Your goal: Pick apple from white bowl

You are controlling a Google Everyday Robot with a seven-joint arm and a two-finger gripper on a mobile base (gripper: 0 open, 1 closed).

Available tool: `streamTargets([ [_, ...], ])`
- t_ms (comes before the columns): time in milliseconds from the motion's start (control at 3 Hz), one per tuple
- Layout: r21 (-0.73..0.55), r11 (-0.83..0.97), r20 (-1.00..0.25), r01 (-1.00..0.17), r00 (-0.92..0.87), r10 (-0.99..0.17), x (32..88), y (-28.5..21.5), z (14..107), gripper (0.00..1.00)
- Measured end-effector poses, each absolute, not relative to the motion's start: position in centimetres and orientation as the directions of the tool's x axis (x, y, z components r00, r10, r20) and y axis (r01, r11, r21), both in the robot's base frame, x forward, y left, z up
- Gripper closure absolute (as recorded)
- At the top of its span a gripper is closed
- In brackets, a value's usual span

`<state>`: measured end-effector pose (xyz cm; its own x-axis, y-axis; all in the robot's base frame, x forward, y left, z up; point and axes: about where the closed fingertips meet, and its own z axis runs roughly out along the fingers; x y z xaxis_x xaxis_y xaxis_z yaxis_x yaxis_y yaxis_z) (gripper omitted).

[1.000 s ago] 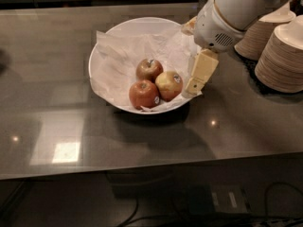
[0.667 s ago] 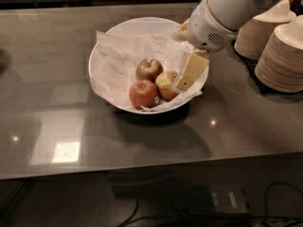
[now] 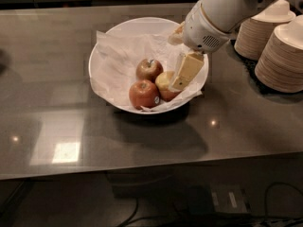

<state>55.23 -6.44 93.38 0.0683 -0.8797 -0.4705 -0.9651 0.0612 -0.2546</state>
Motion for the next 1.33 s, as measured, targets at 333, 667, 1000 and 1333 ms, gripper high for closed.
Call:
streamTargets([
  [333, -0.249, 0.032, -0.466, -0.968, 0.091, -0.880, 55.6, -6.2, 92.1, 0.20],
  [667, -0.241, 0.016, -0.463, -0.971, 0.100, -0.881, 55.8, -6.2, 91.2, 0.26],
  [1000, -0.240, 0.016, -0.463, -0.971, 0.100, -0.881, 55.8, -6.2, 91.1, 0.33],
  [1333, -0.234, 0.014, -0.465, -0.972, 0.099, -0.880, 55.7, -6.2, 90.7, 0.33],
])
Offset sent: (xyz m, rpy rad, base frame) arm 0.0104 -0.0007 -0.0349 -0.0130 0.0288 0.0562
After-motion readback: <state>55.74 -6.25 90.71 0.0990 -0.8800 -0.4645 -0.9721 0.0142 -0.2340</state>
